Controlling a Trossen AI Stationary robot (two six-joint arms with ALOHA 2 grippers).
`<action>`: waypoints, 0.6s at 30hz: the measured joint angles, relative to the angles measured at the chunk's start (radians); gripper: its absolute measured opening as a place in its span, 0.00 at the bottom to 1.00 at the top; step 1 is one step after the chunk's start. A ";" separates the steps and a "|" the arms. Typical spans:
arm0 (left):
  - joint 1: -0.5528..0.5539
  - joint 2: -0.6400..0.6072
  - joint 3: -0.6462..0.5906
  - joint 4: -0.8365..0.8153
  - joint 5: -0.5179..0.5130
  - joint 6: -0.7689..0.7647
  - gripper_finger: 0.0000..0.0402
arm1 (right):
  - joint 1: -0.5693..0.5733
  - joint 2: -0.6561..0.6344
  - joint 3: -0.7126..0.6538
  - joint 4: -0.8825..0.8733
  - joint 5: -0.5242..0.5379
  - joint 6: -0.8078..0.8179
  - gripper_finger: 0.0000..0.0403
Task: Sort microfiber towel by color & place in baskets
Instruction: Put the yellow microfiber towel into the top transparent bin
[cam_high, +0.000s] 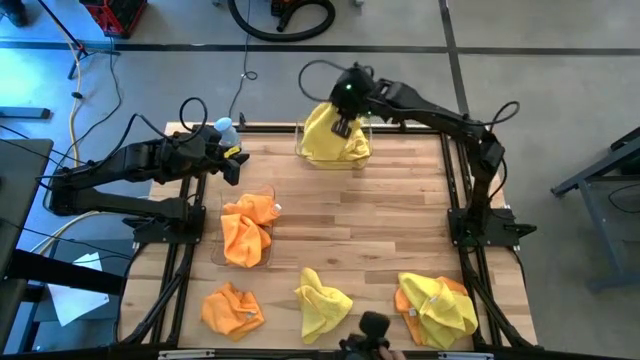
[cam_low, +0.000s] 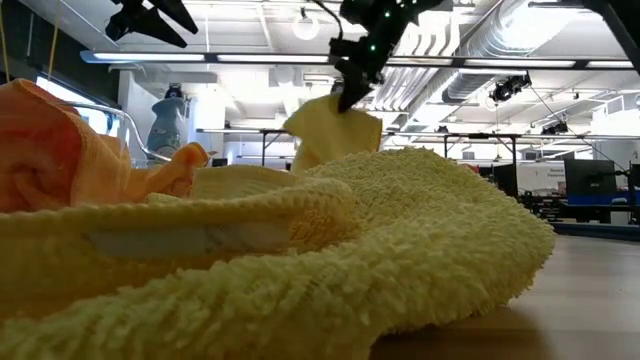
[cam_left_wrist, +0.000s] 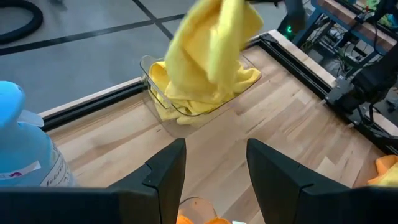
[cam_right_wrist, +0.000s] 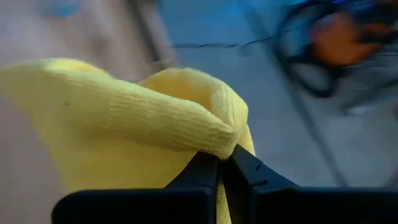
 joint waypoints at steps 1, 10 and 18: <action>0.000 0.000 0.000 0.005 -0.001 0.001 0.39 | -0.004 -0.005 0.000 0.023 0.029 -0.002 0.01; -0.001 0.000 0.000 0.016 -0.001 0.000 0.39 | 0.002 0.016 -0.003 -0.052 -0.252 -0.021 0.00; -0.001 0.000 0.000 0.016 -0.001 0.000 0.39 | 0.022 0.015 -0.002 0.001 -0.380 -0.006 0.00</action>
